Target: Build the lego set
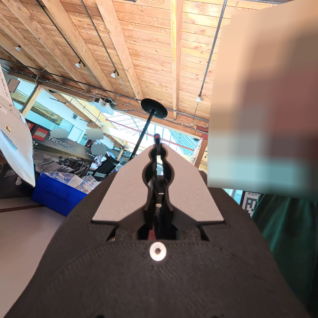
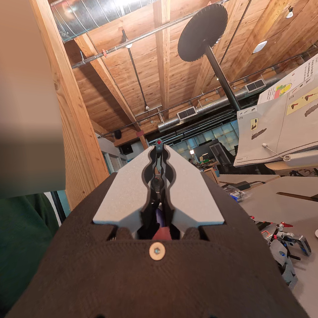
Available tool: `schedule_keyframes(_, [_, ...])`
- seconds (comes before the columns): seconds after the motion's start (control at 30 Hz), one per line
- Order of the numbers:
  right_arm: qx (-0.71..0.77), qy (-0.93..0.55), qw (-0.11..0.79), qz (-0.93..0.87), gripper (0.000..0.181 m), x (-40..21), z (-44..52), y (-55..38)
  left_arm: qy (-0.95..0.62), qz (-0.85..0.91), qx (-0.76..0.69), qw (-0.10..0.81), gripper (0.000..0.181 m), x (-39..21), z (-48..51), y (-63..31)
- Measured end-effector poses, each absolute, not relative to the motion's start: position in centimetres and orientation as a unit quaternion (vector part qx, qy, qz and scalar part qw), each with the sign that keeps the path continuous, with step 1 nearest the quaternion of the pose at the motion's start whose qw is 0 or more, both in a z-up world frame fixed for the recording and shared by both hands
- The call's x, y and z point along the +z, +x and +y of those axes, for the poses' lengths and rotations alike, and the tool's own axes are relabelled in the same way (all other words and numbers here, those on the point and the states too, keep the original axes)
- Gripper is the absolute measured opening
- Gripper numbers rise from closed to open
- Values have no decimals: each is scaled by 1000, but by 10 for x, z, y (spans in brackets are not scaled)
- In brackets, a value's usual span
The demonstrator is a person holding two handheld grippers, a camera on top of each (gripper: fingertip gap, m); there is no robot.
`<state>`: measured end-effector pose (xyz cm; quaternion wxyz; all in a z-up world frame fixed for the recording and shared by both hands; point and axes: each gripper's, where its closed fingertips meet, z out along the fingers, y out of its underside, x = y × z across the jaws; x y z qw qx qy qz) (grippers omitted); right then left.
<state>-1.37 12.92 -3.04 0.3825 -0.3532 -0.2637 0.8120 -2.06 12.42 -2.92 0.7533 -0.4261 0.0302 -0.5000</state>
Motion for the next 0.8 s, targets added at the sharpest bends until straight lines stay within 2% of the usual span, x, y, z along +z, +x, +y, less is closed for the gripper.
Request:
schedule_keyframes(0.33, [816, -362, 371, -255, 5, -36, 135, -10, -442, 37, -486, 753, 0, -32, 125, -17])
schedule_keyframes(0.8, [718, -403, 453, -341, 5, -45, 138, -5, -454, 35, -492, 742, 1, -37, 125, -23])
